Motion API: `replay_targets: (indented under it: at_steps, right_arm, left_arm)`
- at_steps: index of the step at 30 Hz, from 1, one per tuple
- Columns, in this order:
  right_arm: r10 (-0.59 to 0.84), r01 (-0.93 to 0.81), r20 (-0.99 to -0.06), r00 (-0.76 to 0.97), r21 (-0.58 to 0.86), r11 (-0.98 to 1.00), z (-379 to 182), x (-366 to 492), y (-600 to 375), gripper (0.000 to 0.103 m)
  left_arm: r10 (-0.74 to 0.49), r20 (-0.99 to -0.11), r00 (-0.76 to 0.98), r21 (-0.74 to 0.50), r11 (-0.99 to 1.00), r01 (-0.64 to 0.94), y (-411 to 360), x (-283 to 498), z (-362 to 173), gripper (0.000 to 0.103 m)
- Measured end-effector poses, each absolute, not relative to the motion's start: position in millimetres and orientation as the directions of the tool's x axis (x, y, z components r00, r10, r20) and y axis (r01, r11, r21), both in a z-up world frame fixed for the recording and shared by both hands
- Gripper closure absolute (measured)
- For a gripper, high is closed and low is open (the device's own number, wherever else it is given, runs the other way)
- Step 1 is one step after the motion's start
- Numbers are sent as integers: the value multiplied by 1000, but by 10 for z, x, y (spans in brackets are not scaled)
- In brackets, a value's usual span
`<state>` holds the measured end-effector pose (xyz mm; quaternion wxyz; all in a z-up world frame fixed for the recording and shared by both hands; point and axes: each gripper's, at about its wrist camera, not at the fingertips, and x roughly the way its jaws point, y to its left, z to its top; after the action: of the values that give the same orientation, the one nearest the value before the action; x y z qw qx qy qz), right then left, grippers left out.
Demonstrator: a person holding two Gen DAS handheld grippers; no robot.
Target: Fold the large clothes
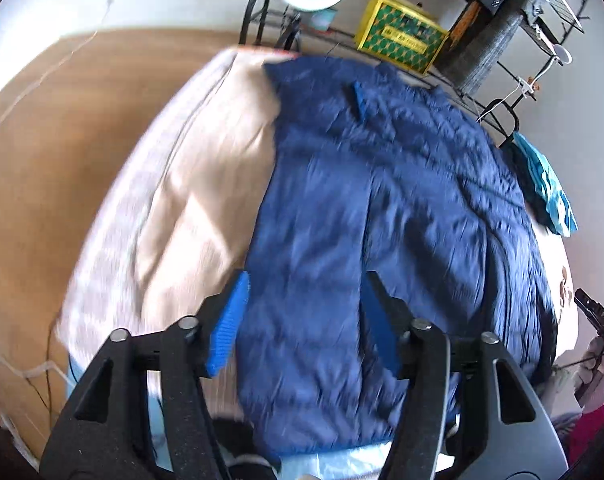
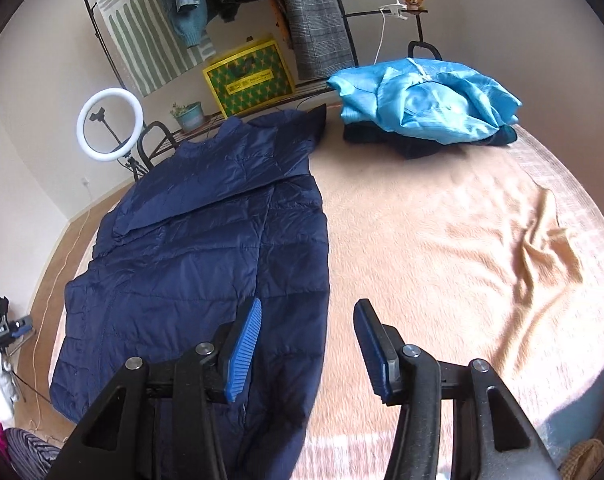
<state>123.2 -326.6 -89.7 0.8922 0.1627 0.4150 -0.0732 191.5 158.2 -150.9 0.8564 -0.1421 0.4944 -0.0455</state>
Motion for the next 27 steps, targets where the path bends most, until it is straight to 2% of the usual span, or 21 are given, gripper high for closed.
replay_targets:
  at_steps: [5, 12, 18, 21, 23, 27]
  right_arm:
    - [85, 267, -788, 610, 306, 914, -1027, 883, -3140, 35]
    - [171, 277, -836, 521, 355, 893, -1360, 644, -2888, 35]
    - [262, 294, -847, 463, 426, 856, -1617, 483, -2816, 36]
    - [277, 271, -852, 443, 422, 865, -1656, 511, -2745, 45]
    - [288, 258, -856, 429, 421, 870, -1692, 542, -2713, 57]
    - [325, 241, -853, 409, 444, 863, -1747, 577, -2666, 72]
  left_arm:
    - [-269, -857, 441, -346, 933, -104, 1698, 1622, -1850, 42]
    - [-355, -854, 380, -442, 881, -169, 1764, 1478, -2113, 42]
    - [-380, -857, 347, -459, 869, -184, 1761, 1426, -2238, 42]
    - [-390, -863, 322, -461, 869, -183, 1720, 1378, -2316, 46]
    - [-386, -866, 317, -455, 871, -184, 1700, 1342, -2344, 47]
    - [-383, -858, 342, -468, 857, -217, 1762, 1260, -2360, 47]
